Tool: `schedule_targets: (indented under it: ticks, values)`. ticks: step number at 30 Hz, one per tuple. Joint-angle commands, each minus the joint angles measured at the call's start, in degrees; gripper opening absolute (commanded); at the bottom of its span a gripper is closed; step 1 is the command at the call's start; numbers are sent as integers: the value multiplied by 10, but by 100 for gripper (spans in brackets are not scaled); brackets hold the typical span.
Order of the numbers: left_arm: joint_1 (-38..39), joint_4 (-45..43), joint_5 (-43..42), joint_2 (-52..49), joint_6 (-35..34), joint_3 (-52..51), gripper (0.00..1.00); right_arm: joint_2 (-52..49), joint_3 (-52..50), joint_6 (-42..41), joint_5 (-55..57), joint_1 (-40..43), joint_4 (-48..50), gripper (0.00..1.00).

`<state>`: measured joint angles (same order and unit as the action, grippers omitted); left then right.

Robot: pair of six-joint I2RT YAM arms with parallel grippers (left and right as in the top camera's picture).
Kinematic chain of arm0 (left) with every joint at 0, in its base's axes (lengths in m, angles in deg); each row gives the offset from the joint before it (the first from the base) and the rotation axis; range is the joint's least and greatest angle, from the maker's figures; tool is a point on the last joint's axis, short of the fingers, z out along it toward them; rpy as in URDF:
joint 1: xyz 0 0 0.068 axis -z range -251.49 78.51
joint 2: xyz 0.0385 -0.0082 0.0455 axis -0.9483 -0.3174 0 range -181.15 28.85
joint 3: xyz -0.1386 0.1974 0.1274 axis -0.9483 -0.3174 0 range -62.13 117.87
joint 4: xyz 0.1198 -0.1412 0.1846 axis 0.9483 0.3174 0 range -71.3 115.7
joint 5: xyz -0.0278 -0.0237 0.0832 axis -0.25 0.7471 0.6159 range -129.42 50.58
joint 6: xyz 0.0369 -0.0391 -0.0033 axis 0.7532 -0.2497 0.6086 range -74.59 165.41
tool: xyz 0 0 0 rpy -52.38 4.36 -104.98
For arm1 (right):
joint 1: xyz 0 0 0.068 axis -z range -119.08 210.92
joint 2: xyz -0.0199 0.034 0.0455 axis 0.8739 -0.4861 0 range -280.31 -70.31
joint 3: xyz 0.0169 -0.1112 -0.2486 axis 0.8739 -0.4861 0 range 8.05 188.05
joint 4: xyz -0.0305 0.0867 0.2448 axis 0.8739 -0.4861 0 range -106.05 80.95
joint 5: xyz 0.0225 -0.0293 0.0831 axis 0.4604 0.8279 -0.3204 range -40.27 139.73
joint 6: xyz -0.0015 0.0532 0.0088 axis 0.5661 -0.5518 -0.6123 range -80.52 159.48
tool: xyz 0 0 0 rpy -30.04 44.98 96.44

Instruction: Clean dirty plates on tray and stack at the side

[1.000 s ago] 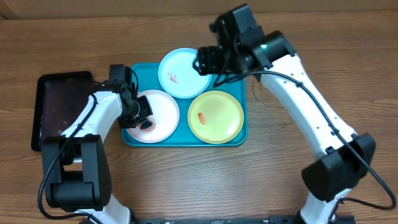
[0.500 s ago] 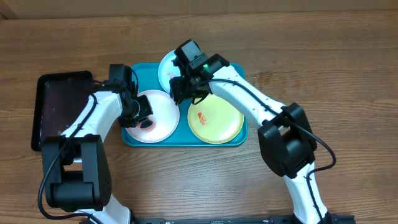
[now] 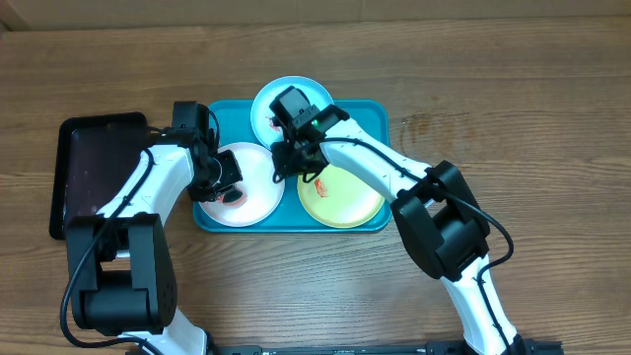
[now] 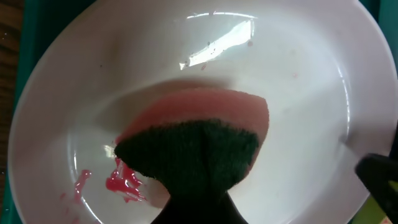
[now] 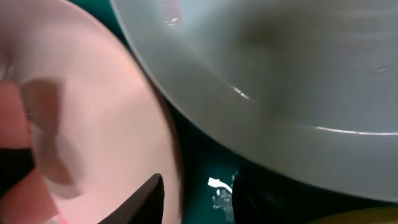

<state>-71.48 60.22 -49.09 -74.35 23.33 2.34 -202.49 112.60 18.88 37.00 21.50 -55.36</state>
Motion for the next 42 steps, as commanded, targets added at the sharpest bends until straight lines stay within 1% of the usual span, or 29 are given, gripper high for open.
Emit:
schedule_targets:
  ticks: [1,5,8,10,13,14,18,19,24,31,33,37,39,42]
  values:
    - [4,-3,-19,3,13,1,4,-6,-19,-7,20,-1,19,37]
    - [4,-10,-35,3,13,1,4,-6,-19,-9,20,-2,22,36]
    - [4,-16,-35,3,13,1,4,-6,-19,-22,22,-5,27,29]
    - [4,-17,-35,3,13,1,4,-6,-19,-22,22,-7,32,27]
    - [11,-30,-35,3,13,1,4,-6,-19,-37,22,-7,32,13]
    - [15,-35,-35,1,13,1,4,-6,-19,-39,22,-7,32,11]
    - [32,-53,-36,-11,13,0,4,-6,-19,-51,22,-7,29,8]
    - [43,-59,-35,-16,13,0,4,-6,-19,-52,22,-7,24,4]
    - [72,-80,-31,-37,13,0,4,-6,-18,-73,22,-4,14,4]
    - [71,-80,52,-65,-6,0,4,-6,-17,-73,24,-3,5,4]
    - [67,-68,99,-66,-6,0,4,-6,-17,-73,29,-3,3,4]
    - [62,-36,225,-66,-6,0,4,-6,-17,-73,39,-2,-3,4]
    - [60,-22,268,-66,-5,0,4,-6,-17,-73,39,-1,-3,4]
    - [59,-17,314,-66,21,0,4,-6,-17,-72,39,-1,-3,4]
